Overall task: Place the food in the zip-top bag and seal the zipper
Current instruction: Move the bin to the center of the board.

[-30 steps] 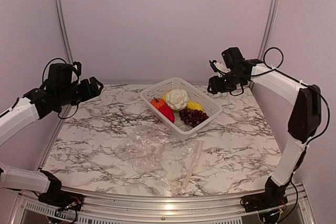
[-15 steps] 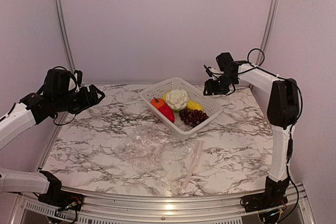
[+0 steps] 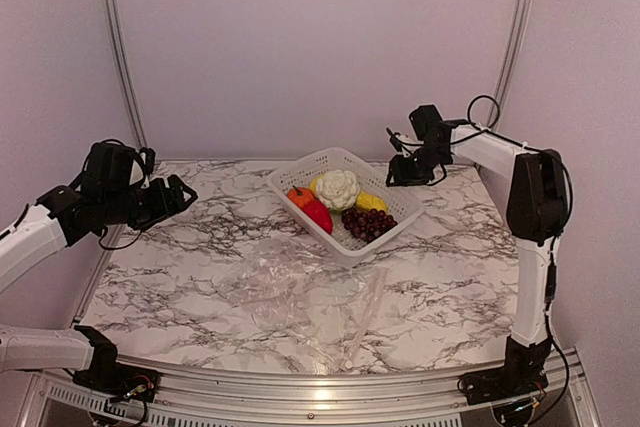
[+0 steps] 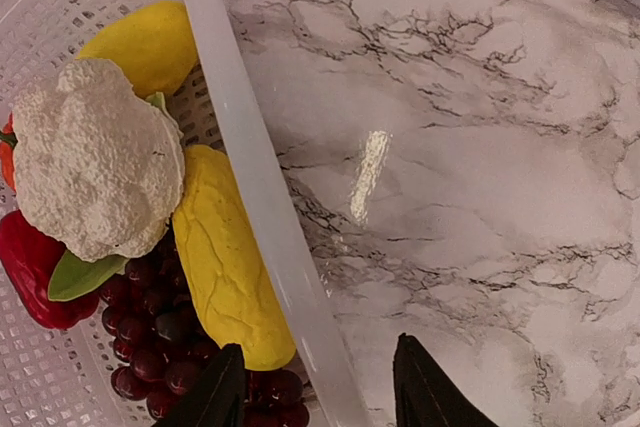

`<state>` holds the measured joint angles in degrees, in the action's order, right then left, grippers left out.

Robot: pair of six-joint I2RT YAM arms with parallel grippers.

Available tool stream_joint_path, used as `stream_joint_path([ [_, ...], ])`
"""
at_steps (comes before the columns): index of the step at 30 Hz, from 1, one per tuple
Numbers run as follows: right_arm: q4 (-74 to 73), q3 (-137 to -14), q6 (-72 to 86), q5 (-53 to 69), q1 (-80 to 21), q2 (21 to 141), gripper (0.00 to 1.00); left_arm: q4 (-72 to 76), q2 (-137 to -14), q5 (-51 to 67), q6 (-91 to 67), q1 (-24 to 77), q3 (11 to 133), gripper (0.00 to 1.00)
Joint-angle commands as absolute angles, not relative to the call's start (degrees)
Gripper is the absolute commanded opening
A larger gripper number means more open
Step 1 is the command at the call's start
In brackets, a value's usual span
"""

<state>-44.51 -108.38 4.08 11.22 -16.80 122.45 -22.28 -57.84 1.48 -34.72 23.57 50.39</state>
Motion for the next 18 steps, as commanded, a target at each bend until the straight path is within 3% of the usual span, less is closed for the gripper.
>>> stream_joint_path([
  [1, -43.5, -106.8, 5.0, 11.3, -16.5, 124.0, 0.47, -24.3, -59.6, 2.0, -34.4, 23.6, 50.0, 0.87],
  [10, -43.8, -104.7, 6.3, 10.2, -16.4, 122.8, 0.3, -22.8, -63.8, 4.3, -33.7, 23.8, 49.0, 0.87],
  [18, -40.8, -92.6, 7.6, 8.3, -16.4, 113.8, 0.08, -18.9, -67.7, 6.3, -35.0, 24.4, 48.8, 0.88],
])
